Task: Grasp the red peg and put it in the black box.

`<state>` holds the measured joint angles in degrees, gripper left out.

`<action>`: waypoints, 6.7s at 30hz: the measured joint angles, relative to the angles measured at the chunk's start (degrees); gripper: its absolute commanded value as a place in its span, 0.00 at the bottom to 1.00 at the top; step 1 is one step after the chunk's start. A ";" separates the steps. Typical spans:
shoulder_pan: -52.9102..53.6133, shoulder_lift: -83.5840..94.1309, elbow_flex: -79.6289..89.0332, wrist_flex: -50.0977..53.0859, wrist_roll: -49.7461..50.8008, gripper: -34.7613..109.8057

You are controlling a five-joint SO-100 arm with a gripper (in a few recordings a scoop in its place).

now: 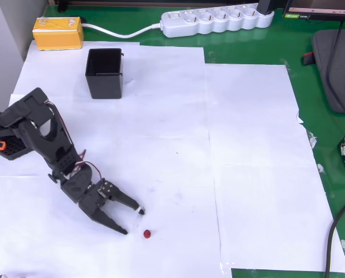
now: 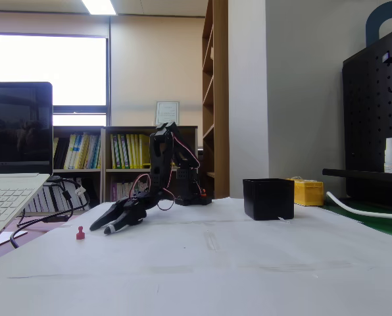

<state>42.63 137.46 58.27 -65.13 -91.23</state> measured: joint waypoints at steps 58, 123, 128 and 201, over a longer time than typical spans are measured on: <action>-1.85 3.78 13.36 9.76 -0.53 0.39; -4.83 -28.04 25.05 92.20 -0.88 0.24; -7.56 -32.52 36.56 118.21 2.46 0.24; -81.56 -39.29 48.16 153.90 41.57 0.51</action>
<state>-38.94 98.17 106.44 88.77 -49.66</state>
